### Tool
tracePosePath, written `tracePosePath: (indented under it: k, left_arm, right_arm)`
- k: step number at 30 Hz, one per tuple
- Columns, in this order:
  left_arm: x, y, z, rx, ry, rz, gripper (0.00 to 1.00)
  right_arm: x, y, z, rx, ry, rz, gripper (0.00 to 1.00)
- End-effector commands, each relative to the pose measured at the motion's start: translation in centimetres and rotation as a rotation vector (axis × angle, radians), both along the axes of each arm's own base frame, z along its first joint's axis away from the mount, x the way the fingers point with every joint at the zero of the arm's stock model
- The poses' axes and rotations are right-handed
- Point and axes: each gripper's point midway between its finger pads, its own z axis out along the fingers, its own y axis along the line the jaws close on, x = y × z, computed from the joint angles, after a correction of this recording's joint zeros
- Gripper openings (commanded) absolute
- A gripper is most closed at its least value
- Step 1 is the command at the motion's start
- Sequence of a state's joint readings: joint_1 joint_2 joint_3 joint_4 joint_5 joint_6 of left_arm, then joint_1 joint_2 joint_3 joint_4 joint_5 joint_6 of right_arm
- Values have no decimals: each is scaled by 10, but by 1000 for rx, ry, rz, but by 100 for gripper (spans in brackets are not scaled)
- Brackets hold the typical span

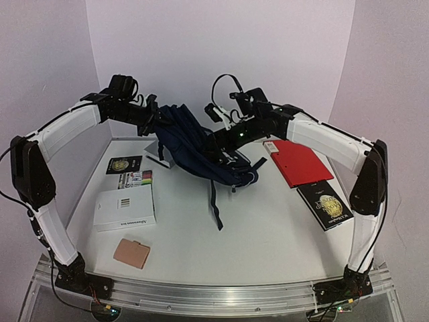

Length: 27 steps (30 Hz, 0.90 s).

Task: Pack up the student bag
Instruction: Pick up the student bag at the center of the board.

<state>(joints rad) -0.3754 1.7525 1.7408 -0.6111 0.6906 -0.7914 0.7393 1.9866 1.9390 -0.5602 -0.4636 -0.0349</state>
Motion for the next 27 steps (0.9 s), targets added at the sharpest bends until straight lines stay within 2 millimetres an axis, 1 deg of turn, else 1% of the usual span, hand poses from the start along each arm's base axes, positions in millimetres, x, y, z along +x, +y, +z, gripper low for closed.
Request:
tracePosePath:
  k: [1,3,5,7,10,13,15,17,18,22,27]
  left_arm:
    - [-5,-8,93,-145,-261,-88,0]
    - [-7,-8,95,-150,-265,-97,0]
    - [-10,-8,96,-156,-269,-107,0]
    - [-12,-7,96,-147,-267,-105,0]
    - [-14,-6,95,-140,-264,-104,0]
    - [-14,-6,95,-136,-265,-106,0]
    - [-15,-6,94,-134,-261,-112,0]
    - [-15,-7,94,-136,-259,-117,0]
    - [-15,-7,93,-136,-257,-118,0]
    - [-16,-7,96,-143,-262,-122,0]
    - [-17,-6,96,-141,-258,-116,0]
  right_arm:
    - [9,-10,-3,-41,-48,-39,91]
    - [14,-7,-7,-41,-42,-47,93]
    - [18,-5,-8,-38,-43,-47,92]
    - [20,-11,-3,-14,-29,-33,89]
    - [21,-25,10,28,-21,-5,86]
    - [12,-32,21,48,-47,61,86]
    - [1,-32,27,64,-63,120,86]
    - [-4,-31,30,80,-58,143,86]
    - [-3,-30,30,83,-51,140,86]
    - [5,-28,18,66,-29,111,85]
    - [8,-24,5,35,-30,97,85]
